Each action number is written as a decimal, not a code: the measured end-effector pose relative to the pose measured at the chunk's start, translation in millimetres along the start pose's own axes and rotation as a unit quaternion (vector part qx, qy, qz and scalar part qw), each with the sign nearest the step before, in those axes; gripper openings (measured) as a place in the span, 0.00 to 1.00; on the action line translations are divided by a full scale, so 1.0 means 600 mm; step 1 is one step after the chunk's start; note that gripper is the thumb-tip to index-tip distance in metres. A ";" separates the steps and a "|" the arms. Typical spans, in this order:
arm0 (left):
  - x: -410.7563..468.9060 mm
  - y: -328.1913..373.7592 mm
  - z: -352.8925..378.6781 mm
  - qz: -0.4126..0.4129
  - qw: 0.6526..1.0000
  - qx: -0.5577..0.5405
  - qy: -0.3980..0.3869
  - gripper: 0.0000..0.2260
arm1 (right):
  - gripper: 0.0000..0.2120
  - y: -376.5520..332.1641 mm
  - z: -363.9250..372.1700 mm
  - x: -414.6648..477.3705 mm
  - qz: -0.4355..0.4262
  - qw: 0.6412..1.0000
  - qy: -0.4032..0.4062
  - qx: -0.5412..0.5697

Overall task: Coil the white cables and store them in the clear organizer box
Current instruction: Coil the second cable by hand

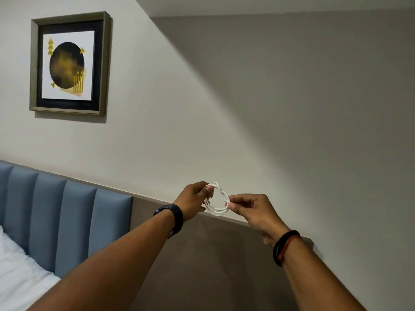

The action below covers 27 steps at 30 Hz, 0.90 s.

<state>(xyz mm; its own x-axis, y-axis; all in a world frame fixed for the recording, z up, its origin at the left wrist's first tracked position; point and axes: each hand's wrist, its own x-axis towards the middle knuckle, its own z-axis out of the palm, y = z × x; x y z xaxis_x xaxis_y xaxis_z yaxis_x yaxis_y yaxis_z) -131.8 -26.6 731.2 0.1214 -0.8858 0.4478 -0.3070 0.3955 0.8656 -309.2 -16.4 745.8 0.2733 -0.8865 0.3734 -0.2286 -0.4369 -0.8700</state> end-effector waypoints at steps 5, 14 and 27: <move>-0.012 -0.005 0.012 -0.003 0.998 -0.056 -0.013 0.14 | 0.07 0.013 -0.008 0.001 -0.019 0.995 0.021 -0.096; -0.018 -0.004 0.039 -0.025 0.997 -0.072 -0.014 0.15 | 0.06 0.020 0.016 0.005 -0.028 0.971 0.116 -0.208; -0.002 -0.025 0.036 0.060 0.996 0.058 -0.033 0.09 | 0.04 0.041 0.011 0.022 0.080 0.981 0.165 -0.067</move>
<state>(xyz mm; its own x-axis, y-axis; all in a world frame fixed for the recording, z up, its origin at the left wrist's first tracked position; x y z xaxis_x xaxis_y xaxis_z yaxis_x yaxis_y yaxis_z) -147.7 -36.7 712.5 0.0155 -0.8494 0.5275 -0.4221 0.4727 0.7735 -305.2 -38.0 727.2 -0.0891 -0.9368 0.3383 -0.3699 -0.2842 -0.8845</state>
